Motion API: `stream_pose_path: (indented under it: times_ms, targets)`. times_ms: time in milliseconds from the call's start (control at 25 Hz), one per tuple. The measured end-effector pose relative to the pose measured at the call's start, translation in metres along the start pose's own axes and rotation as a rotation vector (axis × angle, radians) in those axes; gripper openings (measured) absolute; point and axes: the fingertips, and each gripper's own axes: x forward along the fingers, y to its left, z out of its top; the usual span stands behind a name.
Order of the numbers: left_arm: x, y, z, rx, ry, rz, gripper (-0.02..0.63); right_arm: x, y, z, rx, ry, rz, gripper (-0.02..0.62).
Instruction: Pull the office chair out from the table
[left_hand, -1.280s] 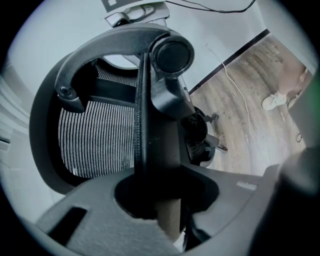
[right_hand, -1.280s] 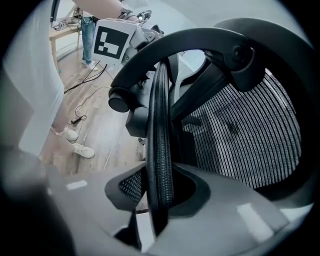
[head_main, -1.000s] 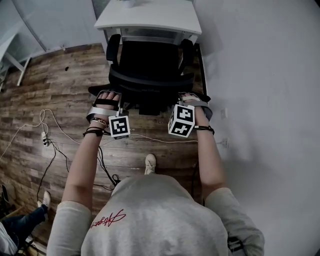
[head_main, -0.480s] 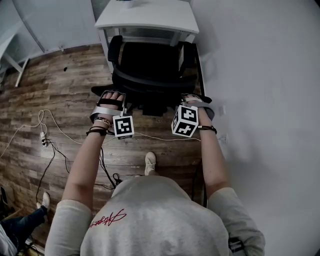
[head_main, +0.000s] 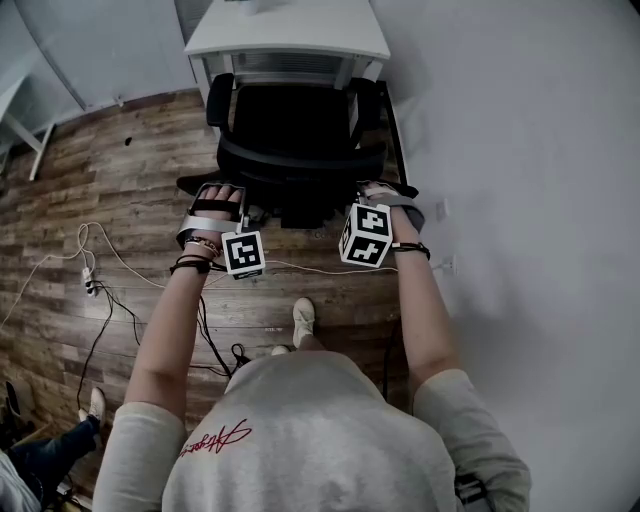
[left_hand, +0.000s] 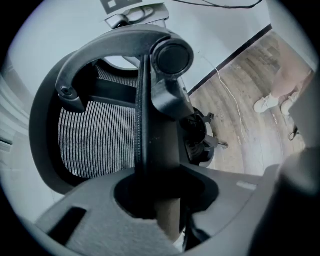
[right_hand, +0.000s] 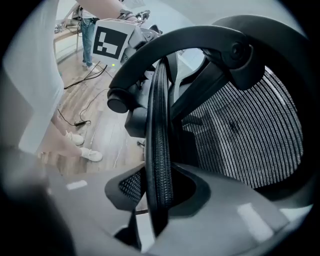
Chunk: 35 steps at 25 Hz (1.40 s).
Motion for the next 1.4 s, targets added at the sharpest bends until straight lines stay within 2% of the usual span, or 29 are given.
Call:
stream_pose_path:
  times_ms: [360,440,600,920,1120,1400]
  targets:
    - [-0.011,0.013,-0.004,0.007,-0.017,0.020,0.091,-0.007,0.001,0.009,0.021,-0.003,0.025,0.103]
    - [-0.021,-0.004,-0.009,-0.005,-0.014,0.030,0.091,-0.010,0.017,0.017,0.017,-0.003,0.019,0.103]
    - [-0.045,-0.014,-0.005,-0.088,-0.068,0.095,0.092,-0.017,0.042,0.028,0.009,-0.006,0.015,0.103]
    - [-0.097,-0.071,-0.013,-0.082,-0.069,0.110,0.092,-0.031,0.113,0.050,0.007,-0.007,0.004,0.103]
    - [-0.096,-0.058,-0.011,-0.086,-0.072,0.089,0.094,-0.039,0.097,0.048,-0.006,-0.014,0.015,0.103]
    - [-0.117,-0.068,-0.015,-0.091,-0.078,0.084,0.095,-0.051,0.111,0.056,-0.014,-0.016,0.027,0.103]
